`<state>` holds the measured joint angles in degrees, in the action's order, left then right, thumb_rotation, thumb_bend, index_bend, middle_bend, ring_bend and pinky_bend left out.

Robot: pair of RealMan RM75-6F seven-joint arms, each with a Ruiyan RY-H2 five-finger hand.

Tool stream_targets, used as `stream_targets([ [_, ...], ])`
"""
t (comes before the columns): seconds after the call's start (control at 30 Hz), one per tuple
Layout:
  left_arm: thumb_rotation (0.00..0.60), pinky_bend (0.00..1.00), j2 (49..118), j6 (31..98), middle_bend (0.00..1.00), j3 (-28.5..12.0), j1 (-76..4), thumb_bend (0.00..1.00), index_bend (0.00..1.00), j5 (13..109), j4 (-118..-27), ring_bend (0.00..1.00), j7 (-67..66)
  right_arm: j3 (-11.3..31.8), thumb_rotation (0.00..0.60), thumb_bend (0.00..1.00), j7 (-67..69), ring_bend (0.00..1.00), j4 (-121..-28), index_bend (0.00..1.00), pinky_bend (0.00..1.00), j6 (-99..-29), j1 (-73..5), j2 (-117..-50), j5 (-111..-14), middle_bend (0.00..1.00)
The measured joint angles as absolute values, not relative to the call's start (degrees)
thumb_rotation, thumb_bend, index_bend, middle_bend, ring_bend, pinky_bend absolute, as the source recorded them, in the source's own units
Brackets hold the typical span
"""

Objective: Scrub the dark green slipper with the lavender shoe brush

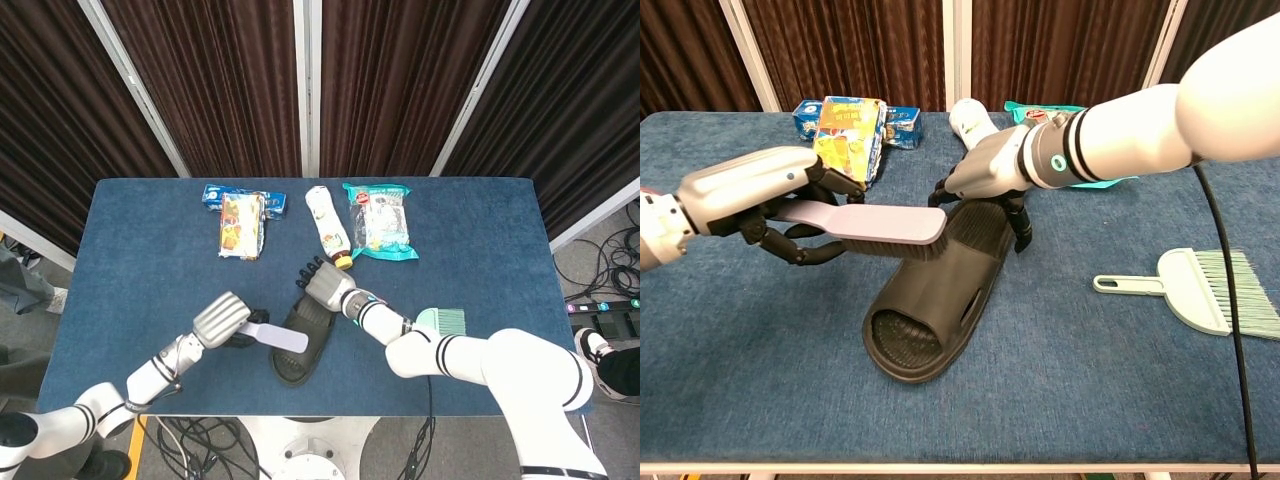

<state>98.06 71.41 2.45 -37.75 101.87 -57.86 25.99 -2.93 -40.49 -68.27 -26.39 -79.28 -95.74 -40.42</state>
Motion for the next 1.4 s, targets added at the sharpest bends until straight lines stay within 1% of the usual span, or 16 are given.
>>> stream_targets([
  [0.1,0.6,1.0,98.9,69.56,1.0,2.1,-38.27,0.48,1.0,100.71,-57.04,1.0,25.05,-3.54,0.6,0.11,-40.24,0.0,-66.53,0.21,0.0,-27.01,-79.69,-97.08,-40.06,0.16],
  [0.2,0.6,1.0,100.24,67.87,1.0,1.5,-38.75,0.48,1.0,98.99,-55.31,1.0,24.9,-3.73,0.6,0.14,-39.52,0.05,-65.44,0.32,0.04,-27.75,-79.72,-97.86,-40.65,0.24],
  [0.3,0.6,1.0,101.55,66.99,1.0,0.94,-38.99,0.48,1.0,97.58,-53.08,1.0,25.22,-3.75,0.6,0.16,-38.33,0.09,-64.89,0.4,0.08,-28.03,-79.46,-98.14,-42.13,0.3],
  [0.4,0.6,1.0,102.76,66.09,1.0,0.67,-39.21,0.48,1.0,96.53,-50.84,1.0,25.59,-3.74,0.6,0.16,-37.14,0.1,-64.56,0.43,0.1,-28.01,-79.17,-98.19,-43.24,0.31],
  [0.5,0.6,1.0,104.05,65.95,1.0,0.64,-39.35,0.48,1.0,96.13,-49.06,1.0,25.54,-3.69,0.6,0.16,-36.19,0.11,-64.51,0.45,0.12,-27.92,-78.94,-98.15,-43.99,0.31],
  [0.63,0.6,1.0,105.38,66.07,1.0,0.8,-39.56,0.48,1.0,96.18,-46.8,1.0,23.39,-3.64,0.6,0.16,-35.44,0.11,-64.53,0.46,0.12,-27.82,-78.88,-98.1,-44.74,0.32],
  [0.77,0.6,1.0,106.5,66.89,1.0,2.19,-39.64,0.48,1.0,97.35,-44.57,1.0,20.64,-3.5,0.6,0.16,-34.85,0.11,-64.57,0.46,0.12,-27.9,-78.94,-98.03,-44.93,0.32],
  [0.97,0.6,1.0,105.45,68.87,1.0,6.31,-39.2,0.48,1.0,100.81,-46.52,1.0,20.89,-3.17,0.6,0.16,-33.87,0.11,-64.81,0.46,0.13,-28.12,-78.91,-97.8,-45.02,0.32],
  [1.17,0.6,1.0,103.71,71.84,1.0,8.17,-38.59,0.48,1.0,102.92,-49.93,1.0,20.11,-3.22,0.6,0.16,-33.33,0.11,-65.3,0.46,0.13,-28.39,-78.76,-97.27,-45.11,0.32],
  [1.27,0.6,1.0,102.81,74.25,1.0,7.93,-38.27,0.48,1.0,103.21,-51.33,1.0,19.92,-3.33,0.6,0.16,-33.29,0.11,-65.62,0.46,0.13,-28.6,-78.73,-97.08,-45.16,0.32],
  [1.4,0.6,1.0,101.96,75.17,1.0,5.99,-38.21,0.48,1.0,101.51,-52.42,1.0,21.66,-3.58,0.6,0.16,-33.42,0.11,-66.28,0.46,0.13,-28.94,-78.7,-96.77,-45.21,0.32],
])
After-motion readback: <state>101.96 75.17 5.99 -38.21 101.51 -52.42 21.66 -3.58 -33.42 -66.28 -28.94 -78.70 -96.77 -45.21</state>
